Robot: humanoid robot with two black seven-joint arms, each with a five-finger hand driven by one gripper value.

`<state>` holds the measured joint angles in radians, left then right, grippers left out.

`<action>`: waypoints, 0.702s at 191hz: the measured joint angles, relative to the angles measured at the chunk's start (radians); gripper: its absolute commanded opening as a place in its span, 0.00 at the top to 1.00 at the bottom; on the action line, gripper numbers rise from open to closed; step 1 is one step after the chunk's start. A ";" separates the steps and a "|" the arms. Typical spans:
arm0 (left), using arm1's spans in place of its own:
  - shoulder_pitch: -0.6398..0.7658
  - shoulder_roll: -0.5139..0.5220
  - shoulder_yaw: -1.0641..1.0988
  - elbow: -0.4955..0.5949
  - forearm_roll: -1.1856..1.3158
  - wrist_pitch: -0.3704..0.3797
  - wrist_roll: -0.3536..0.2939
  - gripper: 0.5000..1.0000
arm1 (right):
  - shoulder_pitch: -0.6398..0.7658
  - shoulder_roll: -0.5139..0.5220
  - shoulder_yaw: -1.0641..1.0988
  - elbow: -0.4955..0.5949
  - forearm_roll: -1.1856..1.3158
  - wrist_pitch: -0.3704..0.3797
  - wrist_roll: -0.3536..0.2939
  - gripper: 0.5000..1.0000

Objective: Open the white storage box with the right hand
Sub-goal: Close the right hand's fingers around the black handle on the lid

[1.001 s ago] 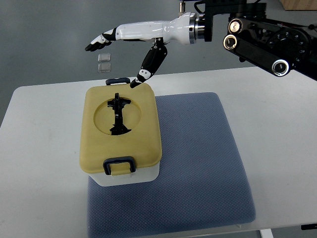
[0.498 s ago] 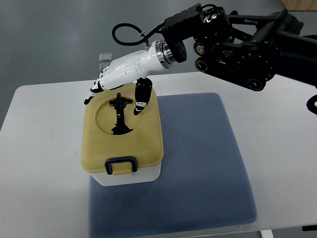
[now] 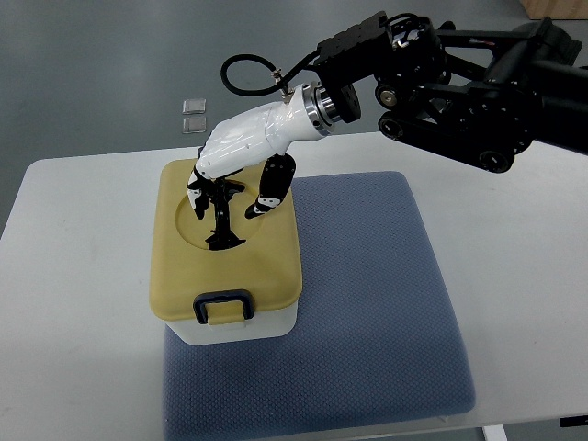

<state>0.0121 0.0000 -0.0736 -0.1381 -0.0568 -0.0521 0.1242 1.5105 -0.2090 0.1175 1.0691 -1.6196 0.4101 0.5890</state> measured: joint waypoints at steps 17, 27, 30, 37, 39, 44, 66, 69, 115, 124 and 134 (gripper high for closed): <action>0.000 0.000 0.000 0.000 0.000 0.000 0.000 0.00 | -0.004 0.001 0.000 0.000 0.000 -0.015 -0.002 0.64; 0.000 0.000 0.000 0.000 0.000 0.000 0.000 0.00 | -0.008 0.002 0.001 -0.001 0.000 -0.023 -0.004 0.64; 0.000 0.000 0.000 0.000 0.000 0.000 0.000 0.00 | -0.009 0.003 0.001 -0.001 0.000 -0.024 -0.005 0.64; 0.000 0.000 0.000 0.000 0.000 0.000 0.000 0.00 | -0.012 0.003 0.001 -0.001 0.000 -0.027 -0.007 0.64; 0.000 0.000 0.000 0.000 0.000 0.000 0.000 0.00 | -0.013 0.003 0.001 -0.001 0.000 -0.028 -0.007 0.64; 0.000 0.000 0.000 0.000 0.000 0.000 0.000 0.00 | -0.014 0.004 0.001 -0.001 0.000 -0.029 -0.007 0.64; 0.000 0.000 0.000 0.000 0.000 0.000 0.000 0.00 | -0.021 0.009 0.004 -0.002 0.000 -0.031 -0.009 0.64; 0.000 0.000 0.000 0.000 0.000 0.000 0.000 0.00 | -0.023 0.010 0.004 -0.002 0.000 -0.031 -0.009 0.64; 0.000 0.000 0.000 0.000 0.000 0.000 0.000 0.00 | -0.047 0.017 0.004 -0.004 -0.006 -0.031 -0.018 0.85; 0.000 0.000 0.000 0.000 0.000 0.000 0.000 0.00 | -0.050 0.018 0.004 -0.006 -0.006 -0.031 -0.021 0.93; 0.000 0.000 0.000 0.000 0.000 0.000 0.000 0.00 | -0.052 0.018 0.007 -0.007 -0.006 -0.032 -0.028 1.00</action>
<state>0.0122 0.0000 -0.0736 -0.1381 -0.0568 -0.0521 0.1242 1.4585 -0.1907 0.1240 1.0618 -1.6261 0.3783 0.5612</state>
